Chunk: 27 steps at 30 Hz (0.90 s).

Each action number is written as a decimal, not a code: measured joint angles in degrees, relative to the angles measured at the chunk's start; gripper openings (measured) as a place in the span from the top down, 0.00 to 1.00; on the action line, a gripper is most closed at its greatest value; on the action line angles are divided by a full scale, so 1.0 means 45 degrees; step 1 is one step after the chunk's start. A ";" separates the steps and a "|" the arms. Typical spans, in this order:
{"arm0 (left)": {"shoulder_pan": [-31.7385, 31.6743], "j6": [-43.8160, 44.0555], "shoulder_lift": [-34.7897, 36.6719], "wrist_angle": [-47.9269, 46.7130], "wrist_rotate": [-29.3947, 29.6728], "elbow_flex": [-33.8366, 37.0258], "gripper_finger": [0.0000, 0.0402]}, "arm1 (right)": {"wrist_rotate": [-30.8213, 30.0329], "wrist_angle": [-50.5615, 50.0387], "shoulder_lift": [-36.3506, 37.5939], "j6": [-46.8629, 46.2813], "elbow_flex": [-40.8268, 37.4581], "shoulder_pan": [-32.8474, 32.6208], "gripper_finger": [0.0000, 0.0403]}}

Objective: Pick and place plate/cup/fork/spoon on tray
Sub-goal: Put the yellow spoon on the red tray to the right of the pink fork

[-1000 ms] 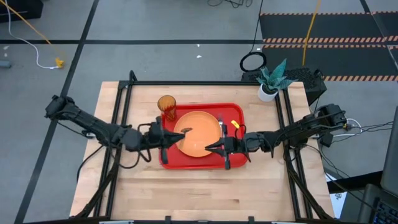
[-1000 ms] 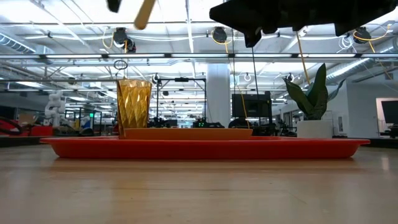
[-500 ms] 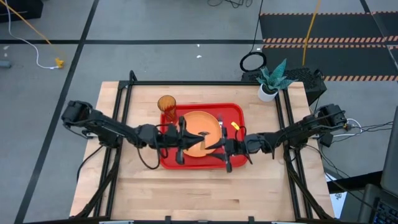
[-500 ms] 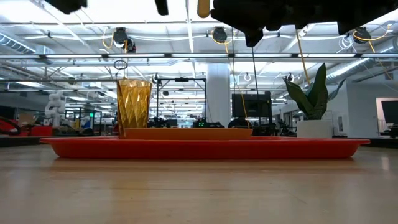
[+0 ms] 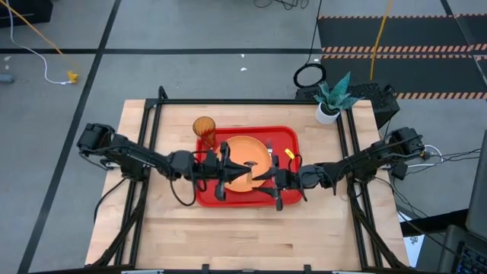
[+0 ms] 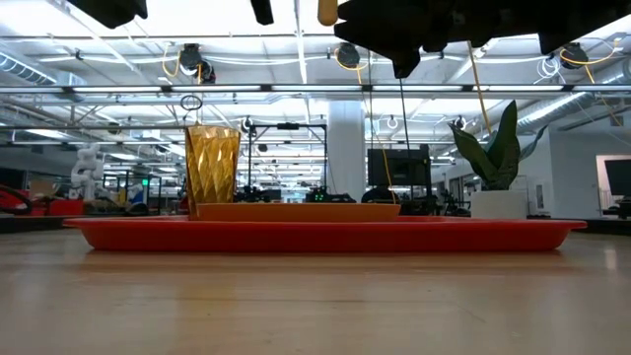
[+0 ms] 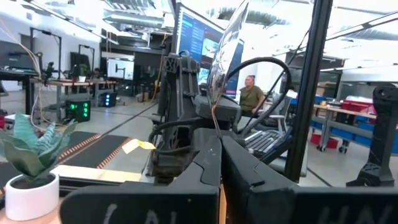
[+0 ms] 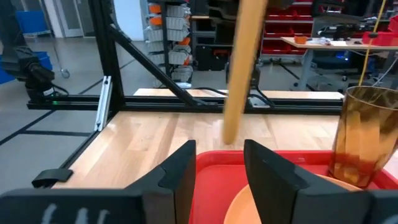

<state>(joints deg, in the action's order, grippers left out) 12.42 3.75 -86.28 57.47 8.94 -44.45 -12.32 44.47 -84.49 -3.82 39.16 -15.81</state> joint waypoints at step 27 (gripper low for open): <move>0.0478 -0.0750 0.0002 0.1051 0.0824 0.0000 1.00 | -0.0208 0.1188 -0.0005 0.0089 0.0000 0.0015 0.88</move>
<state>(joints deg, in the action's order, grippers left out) 14.57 0.37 -86.27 62.20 12.64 -44.45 -13.26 49.81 -84.51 -3.42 39.16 -15.75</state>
